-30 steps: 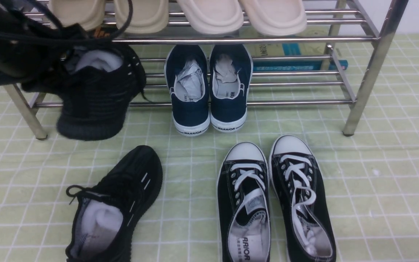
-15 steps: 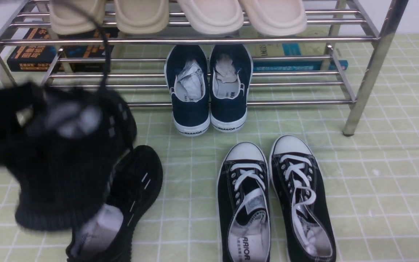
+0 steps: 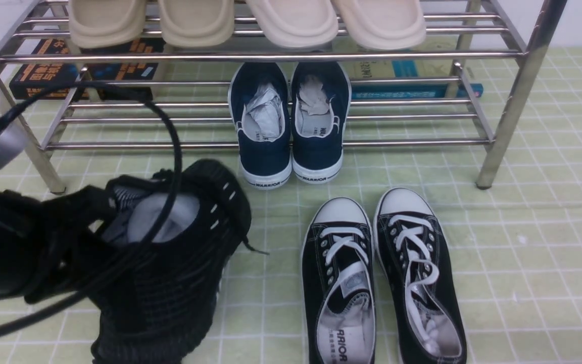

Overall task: Take the shoes off the shelf with your hand from the green coffee tablecloth.
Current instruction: 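Set the held shoe down on the floor in front of the rack with the left gripper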

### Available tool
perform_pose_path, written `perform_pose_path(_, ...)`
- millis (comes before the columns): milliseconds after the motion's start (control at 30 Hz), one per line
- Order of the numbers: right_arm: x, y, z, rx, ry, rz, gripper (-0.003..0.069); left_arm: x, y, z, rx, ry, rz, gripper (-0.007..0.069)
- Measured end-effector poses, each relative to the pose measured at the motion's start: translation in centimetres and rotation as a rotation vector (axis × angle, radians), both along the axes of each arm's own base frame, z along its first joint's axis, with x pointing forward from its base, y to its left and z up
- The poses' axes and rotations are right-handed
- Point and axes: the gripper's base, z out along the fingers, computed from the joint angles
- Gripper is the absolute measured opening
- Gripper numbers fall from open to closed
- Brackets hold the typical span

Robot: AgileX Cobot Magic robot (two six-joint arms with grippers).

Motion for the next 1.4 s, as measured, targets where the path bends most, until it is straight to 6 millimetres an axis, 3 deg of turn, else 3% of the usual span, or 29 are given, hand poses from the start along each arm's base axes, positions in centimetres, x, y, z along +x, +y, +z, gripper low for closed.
perform_pose_path(133, 0.0, 0.0, 0.0, 0.000, 0.000, 0.000, 0.0237, 0.5, -0.4, -0.4, -0.007, 0.016, -0.020, 0.0025)
perform_pose_path(367, 0.0, 0.0, 0.0, 0.000, 0.000, 0.000, 0.0237, 1.9, -4.6, -1.8, 0.011, -0.026, -0.152, 0.0025)
perform_pose_path(533, 0.0, 0.0, 0.0, 0.000, 0.000, 0.000, 0.0237, 2.6, -6.4, -3.7, 0.078, 0.028, -0.194, 0.0025)
perform_pose_path(700, 0.0, 0.0, 0.0, -0.002, 0.000, 0.001, 0.0237, 3.2, -6.4, -5.0, 0.154, 0.069, -0.165, 0.0025)
perform_pose_path(967, 0.0, 0.0, 0.0, -0.002, 0.000, 0.001, 0.0237, 3.2, -6.1, -5.2, 0.186, 0.081, -0.129, 0.0026)
perform_pose_path(1267, 0.0, 0.0, 0.0, -0.004, 0.000, 0.001, 0.0237, 1.7, -8.3, -5.2, 0.173, 0.121, -0.194, 0.0029)
perform_pose_path(1400, 0.0, 0.0, 0.0, -0.004, 0.001, 0.001, 0.0237, 1.6, -8.3, -5.4, 0.199, 0.132, -0.174, 0.0029)
